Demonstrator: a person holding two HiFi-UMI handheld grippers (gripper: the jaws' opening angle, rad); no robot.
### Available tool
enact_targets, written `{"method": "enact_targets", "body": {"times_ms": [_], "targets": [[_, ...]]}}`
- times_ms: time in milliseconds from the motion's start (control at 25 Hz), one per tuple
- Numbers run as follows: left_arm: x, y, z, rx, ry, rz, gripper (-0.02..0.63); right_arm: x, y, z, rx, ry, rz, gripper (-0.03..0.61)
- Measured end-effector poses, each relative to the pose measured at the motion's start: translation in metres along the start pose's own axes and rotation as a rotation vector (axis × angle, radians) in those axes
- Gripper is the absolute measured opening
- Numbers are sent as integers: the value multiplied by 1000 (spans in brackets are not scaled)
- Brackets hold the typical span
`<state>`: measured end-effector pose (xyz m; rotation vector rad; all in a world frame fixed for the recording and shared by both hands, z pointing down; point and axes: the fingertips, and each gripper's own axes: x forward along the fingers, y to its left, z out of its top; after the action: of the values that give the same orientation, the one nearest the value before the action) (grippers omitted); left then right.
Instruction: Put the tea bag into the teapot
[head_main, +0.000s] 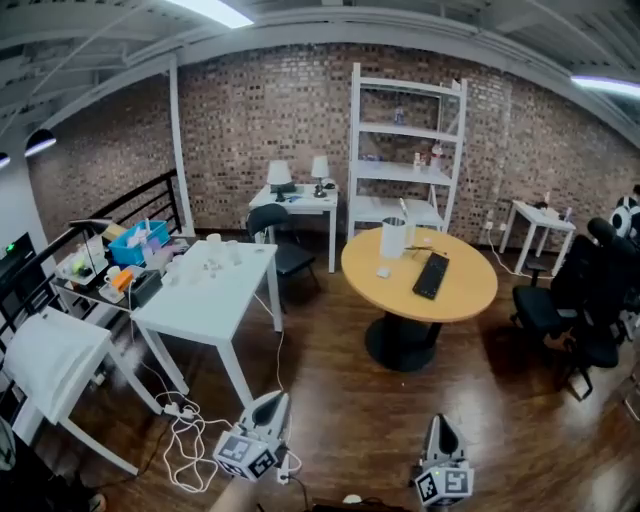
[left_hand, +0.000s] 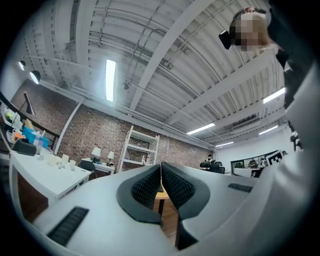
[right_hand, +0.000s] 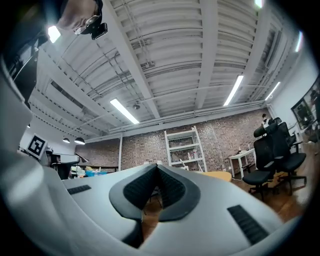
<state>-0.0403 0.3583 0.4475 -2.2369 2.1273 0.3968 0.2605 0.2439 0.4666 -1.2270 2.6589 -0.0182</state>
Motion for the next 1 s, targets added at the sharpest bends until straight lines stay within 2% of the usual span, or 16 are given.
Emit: {"method": "enact_targets", "body": {"times_ms": [200, 360, 600, 760, 1000], "targets": [[121, -10, -7, 20, -21, -27, 0, 94, -64, -2, -14, 35, 29, 5], [186, 13, -34, 27, -1, -22, 0, 167, -89, -39, -37, 59, 53, 5], [293, 90, -66, -10, -16, -47, 0, 287, -90, -73, -74, 88, 73, 6], [361, 136, -60, 3, -38, -71, 0, 375, -100, -84, -67, 115, 70, 6], [447, 224, -62, -13, -19, -92, 0, 500, -90, -97, -72, 100, 72, 6]]}}
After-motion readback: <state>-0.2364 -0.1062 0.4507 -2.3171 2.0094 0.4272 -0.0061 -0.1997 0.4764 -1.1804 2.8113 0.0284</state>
